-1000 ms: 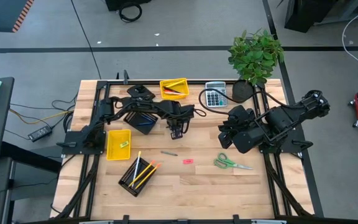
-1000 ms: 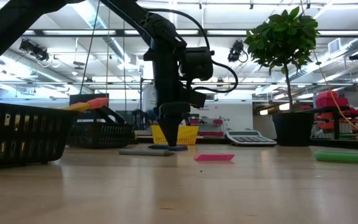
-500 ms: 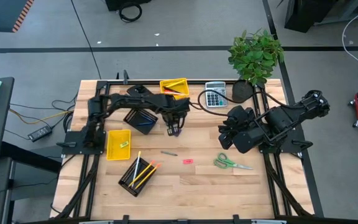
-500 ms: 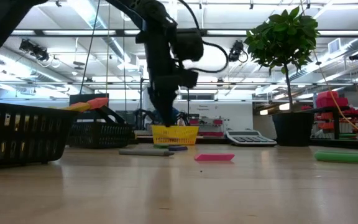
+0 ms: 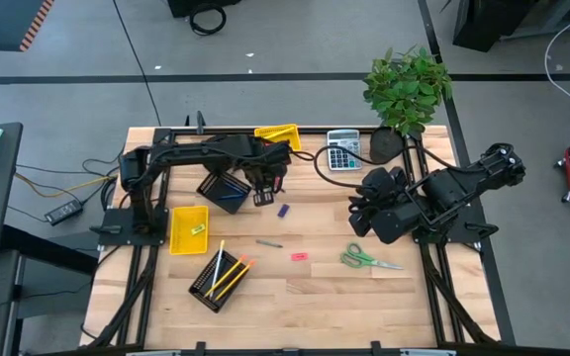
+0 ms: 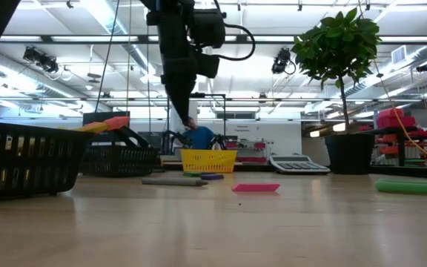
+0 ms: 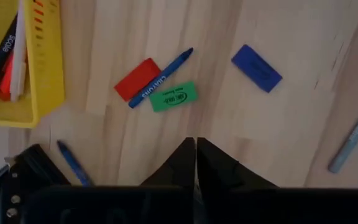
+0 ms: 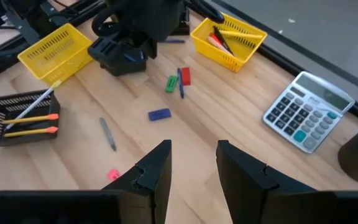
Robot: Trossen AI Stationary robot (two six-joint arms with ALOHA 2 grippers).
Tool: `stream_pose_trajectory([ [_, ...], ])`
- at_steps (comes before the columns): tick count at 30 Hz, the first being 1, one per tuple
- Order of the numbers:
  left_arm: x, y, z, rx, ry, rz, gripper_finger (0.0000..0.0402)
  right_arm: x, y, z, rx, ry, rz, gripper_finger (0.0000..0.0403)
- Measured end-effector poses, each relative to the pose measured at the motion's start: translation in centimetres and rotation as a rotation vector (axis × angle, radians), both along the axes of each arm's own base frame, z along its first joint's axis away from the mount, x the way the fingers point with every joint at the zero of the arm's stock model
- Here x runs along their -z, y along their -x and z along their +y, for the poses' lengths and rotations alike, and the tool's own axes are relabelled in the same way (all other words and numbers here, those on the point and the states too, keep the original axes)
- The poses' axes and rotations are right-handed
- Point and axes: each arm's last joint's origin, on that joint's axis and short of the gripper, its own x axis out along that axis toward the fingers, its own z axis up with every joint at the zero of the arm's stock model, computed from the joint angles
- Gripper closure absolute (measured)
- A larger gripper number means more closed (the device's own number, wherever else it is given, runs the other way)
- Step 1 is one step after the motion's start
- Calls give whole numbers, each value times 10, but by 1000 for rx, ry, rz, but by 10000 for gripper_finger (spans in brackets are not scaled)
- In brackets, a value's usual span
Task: Sort crayons/erasers/pens/pencils in bins
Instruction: Put the blue crayon into the top black basket
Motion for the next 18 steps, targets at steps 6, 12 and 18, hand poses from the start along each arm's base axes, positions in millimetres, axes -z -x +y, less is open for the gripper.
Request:
stream_pose_trajectory([
  [6, 0, 2, 7, -44, 4, -5, 368, 0, 0, -1, 0, 45, 0, 270],
  [12, -1, 8, 33, -187, 9, -47, 363, -1, 0, -2, 29, 85, -27, 270],
  [18, 9, 14, 61, -283, 67, -46, 319, -2, 0, -3, 51, 107, -49, 270],
])
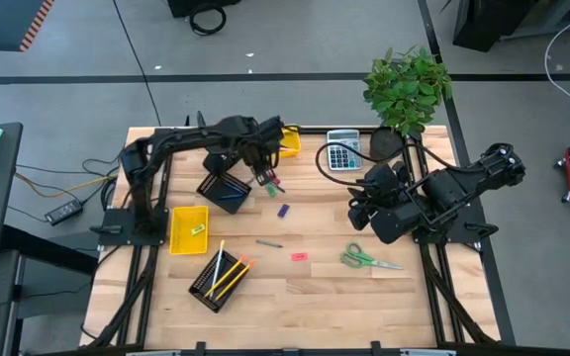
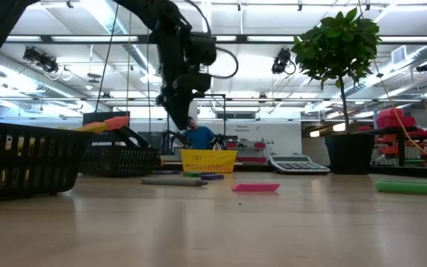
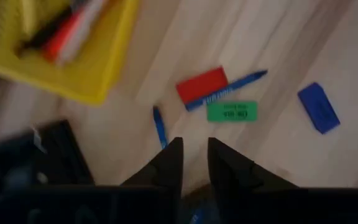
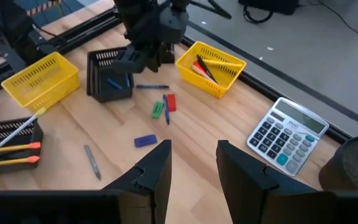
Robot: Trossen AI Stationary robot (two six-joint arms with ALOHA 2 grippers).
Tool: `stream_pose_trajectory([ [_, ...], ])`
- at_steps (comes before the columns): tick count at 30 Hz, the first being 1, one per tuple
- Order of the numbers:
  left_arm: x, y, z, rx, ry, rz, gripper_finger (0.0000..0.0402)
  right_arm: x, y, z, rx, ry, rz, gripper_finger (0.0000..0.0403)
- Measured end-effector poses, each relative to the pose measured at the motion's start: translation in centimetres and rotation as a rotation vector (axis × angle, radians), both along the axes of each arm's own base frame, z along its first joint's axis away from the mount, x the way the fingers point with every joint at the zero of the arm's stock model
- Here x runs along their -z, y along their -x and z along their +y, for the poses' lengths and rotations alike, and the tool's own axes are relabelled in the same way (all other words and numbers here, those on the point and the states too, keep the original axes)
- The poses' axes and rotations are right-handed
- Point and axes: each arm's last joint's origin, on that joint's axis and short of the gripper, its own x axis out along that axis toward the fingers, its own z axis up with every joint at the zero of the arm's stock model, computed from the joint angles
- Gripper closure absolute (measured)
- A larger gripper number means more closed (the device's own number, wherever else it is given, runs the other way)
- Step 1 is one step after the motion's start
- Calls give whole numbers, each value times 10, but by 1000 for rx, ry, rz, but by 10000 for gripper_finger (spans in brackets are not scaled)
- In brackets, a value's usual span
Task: Sort crayons/erasers/pens/pencils in bins
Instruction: Put the blue crayon into the top black basket
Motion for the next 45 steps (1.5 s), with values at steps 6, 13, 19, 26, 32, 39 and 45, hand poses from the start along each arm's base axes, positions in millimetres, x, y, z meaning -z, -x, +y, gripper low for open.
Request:
stream_pose_trajectory([
  [6, 24, -7, 2, -61, 119, 24, 256, 0, -2, -5, 54, -22, -28, 270],
  [13, 53, -18, -10, -132, 17, 160, 207, 1, -4, -12, 97, -55, -27, 270],
  [19, 55, -21, -8, -141, 14, 137, 184, 4, 1, -16, 147, -117, 9, 270],
  [26, 65, -19, -1, -135, 49, 163, 182, 5, 2, -16, 150, -133, 21, 270],
  [32, 71, -19, 1, -141, 61, 188, 191, 5, 2, -16, 146, -135, 25, 270],
  [39, 82, -17, -3, -137, 86, 266, 191, 5, 2, -16, 146, -134, 26, 270],
  [45, 90, -18, -3, -132, 88, 275, 198, 5, 2, -16, 147, -132, 31, 270],
])
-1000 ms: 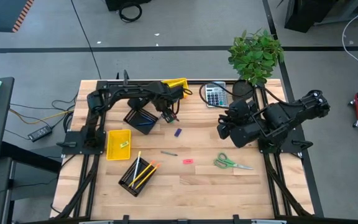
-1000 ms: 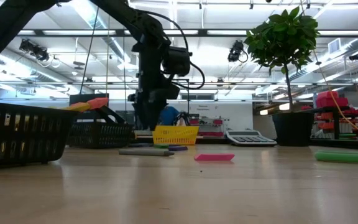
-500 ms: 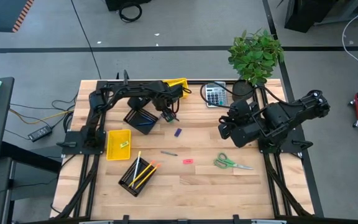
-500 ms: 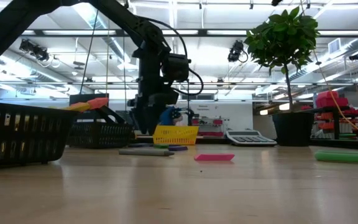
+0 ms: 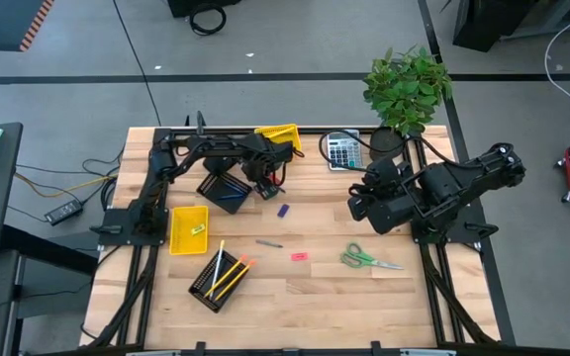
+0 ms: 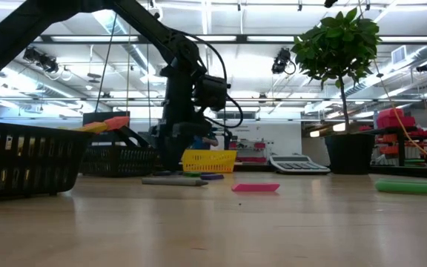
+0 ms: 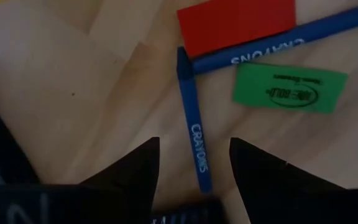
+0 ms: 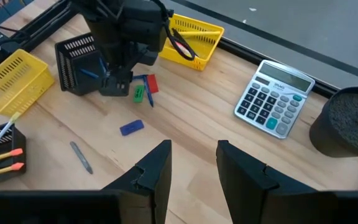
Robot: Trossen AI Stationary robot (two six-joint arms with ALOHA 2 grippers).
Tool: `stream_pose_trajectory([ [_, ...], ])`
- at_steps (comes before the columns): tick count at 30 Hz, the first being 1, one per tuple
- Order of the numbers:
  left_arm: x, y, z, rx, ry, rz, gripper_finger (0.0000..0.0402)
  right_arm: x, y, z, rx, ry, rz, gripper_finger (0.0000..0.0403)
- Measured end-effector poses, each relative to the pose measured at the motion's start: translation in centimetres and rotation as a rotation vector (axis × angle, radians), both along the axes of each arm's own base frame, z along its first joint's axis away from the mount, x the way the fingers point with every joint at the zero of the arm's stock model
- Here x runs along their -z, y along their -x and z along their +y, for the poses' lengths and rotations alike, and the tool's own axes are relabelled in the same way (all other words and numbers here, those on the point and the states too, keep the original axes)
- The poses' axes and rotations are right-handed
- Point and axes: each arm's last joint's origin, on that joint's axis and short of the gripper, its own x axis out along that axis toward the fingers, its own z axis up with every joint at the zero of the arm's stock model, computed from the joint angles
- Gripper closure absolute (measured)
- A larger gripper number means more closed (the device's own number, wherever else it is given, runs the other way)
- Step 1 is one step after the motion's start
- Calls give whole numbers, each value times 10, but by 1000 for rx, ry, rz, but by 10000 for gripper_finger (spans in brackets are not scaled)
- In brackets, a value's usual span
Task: Sort crayons/erasers/pens/pencils in bins
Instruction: Put the blue crayon into the top black basket
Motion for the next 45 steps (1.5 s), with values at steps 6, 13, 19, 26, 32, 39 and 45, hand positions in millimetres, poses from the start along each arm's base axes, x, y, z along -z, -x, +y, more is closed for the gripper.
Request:
stream_pose_trajectory([
  [6, 10, 3, -1, -2, 18, 34, 202, 0, 0, 0, 1, 0, 1, 270],
  [13, 13, 3, -2, 1, 18, 34, 214, 0, 0, 0, 1, 1, 3, 270],
  [19, 14, 1, -2, 2, 10, 13, 240, 0, 0, 0, 0, 3, 3, 270],
  [26, 15, 1, -2, 5, 11, 7, 287, 0, 0, 0, -5, 9, 7, 270],
  [32, 16, -1, -6, 15, 4, 6, 337, 0, 0, 0, -19, 18, 18, 270],
  [39, 16, -4, -11, 29, -5, 6, 380, 0, 0, 0, -28, 31, 24, 270],
  [45, 16, -4, -10, 28, -5, 3, 358, 0, 0, 0, -34, 37, 29, 270],
])
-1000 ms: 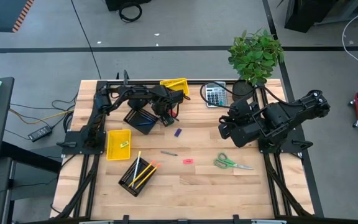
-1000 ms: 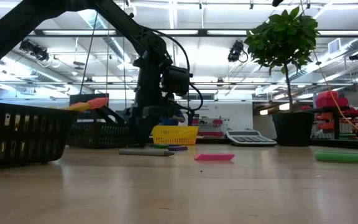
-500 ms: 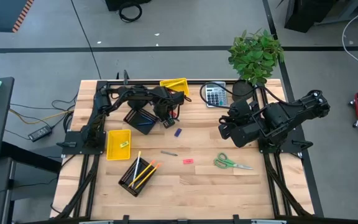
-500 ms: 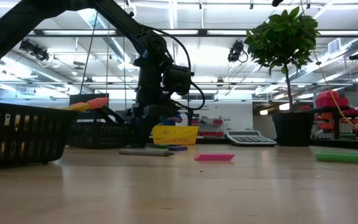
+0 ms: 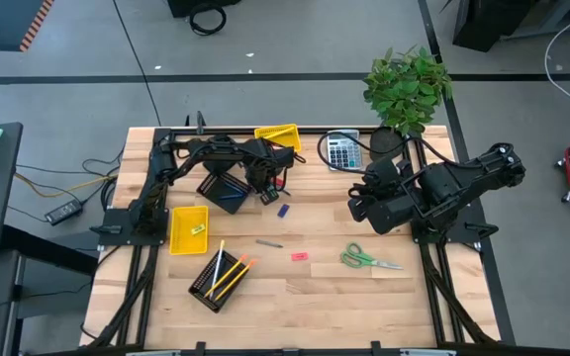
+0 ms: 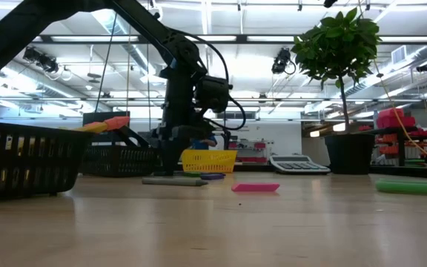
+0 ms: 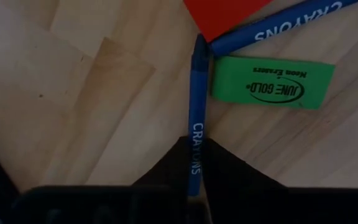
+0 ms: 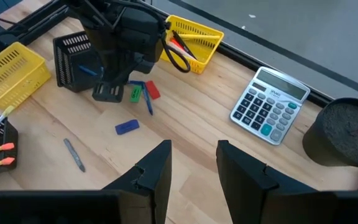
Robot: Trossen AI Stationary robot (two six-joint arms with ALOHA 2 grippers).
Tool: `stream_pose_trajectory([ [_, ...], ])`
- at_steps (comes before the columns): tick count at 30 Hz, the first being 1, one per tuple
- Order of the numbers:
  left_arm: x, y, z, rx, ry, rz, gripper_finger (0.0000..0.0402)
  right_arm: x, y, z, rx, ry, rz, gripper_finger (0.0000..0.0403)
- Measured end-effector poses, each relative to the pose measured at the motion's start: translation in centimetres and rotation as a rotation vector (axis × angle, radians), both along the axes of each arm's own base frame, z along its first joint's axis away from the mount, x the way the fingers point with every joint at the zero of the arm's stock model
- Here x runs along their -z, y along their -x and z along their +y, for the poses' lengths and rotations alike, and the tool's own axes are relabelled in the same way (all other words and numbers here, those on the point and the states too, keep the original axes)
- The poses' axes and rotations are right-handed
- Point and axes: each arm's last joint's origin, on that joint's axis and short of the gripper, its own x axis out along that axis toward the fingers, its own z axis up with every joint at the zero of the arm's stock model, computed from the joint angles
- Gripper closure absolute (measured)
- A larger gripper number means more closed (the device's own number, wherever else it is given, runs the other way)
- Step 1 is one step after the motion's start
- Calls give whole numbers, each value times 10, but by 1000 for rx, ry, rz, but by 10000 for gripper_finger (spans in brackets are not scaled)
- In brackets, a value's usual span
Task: Sort crayons/erasers/pens/pencils in bins
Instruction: Put the blue crayon into the top black basket
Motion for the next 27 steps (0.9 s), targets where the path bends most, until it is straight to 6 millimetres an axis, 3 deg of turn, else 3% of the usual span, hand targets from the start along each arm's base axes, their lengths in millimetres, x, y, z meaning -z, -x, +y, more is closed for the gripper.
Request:
stream_pose_trajectory([
  [10, -15, -1, 4, 54, -26, -75, 374, -1, 0, -1, 13, 42, -18, 270],
  [16, -34, 0, 5, 125, -47, -121, 357, -1, 0, -1, 19, 61, -26, 270],
  [22, -57, -2, 5, 162, -47, -112, 367, -1, 0, -1, 20, 61, -26, 270],
  [27, -88, -7, 7, 198, -87, -182, 367, -2, -1, -1, 22, 62, -32, 270],
])
